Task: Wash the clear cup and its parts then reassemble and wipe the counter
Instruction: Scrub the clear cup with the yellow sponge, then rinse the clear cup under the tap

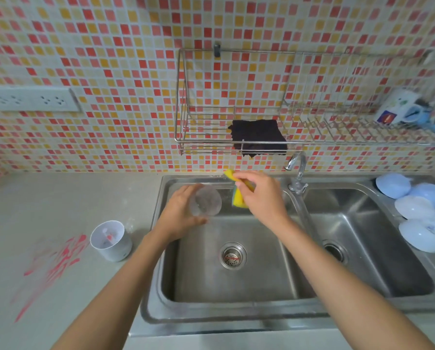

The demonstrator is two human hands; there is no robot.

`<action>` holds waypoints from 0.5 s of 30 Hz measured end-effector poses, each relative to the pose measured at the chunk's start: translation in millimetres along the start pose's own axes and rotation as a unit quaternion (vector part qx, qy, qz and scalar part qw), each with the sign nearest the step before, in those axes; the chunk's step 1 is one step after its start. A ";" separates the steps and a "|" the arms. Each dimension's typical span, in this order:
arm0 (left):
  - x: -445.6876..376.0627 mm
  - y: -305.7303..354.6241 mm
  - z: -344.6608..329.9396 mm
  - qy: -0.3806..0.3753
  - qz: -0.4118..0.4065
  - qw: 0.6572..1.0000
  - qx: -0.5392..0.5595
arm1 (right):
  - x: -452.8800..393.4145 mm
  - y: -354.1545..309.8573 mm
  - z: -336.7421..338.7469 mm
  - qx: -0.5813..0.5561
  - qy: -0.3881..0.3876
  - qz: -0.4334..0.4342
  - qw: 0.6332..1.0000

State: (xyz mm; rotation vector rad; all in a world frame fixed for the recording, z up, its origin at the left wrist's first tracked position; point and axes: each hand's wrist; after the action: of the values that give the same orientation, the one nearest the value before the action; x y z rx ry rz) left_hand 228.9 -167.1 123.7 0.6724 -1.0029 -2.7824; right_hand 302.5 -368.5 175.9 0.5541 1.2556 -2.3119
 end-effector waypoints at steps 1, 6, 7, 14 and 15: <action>-0.5 1.4 0.3 0.000 0.003 1.000 0.001 | -10.8 -7.7 3.2 -0.019 0.024 0.007 1.000; -5.4 13.5 -10.0 -0.016 0.020 1.000 -0.003 | -79.8 -37.0 -1.2 -0.062 0.085 0.007 0.994; -6.3 16.0 -13.7 -0.015 0.024 1.000 -0.002 | -95.6 -37.6 -8.3 -0.059 0.077 -0.003 0.995; -13.4 29.8 -26.5 -0.006 0.053 0.999 0.007 | -162.0 -19.0 -67.5 0.081 -0.079 -0.033 0.993; -16.2 29.8 -27.7 0.000 0.056 0.998 0.006 | -165.6 -17.0 -73.9 0.104 -0.097 -0.033 0.989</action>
State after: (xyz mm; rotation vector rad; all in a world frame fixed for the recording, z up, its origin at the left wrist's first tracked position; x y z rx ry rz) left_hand 254.3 -202.3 129.5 0.5979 -1.0236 -2.6835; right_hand 438.2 -265.1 239.6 0.3488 0.9629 -2.5020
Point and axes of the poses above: each hand's wrist, its own x-axis away from the middle knuckle, its own z-axis out of the back of the hand, y = z × x, and after that the axes turned 11 degrees about y, right-handed
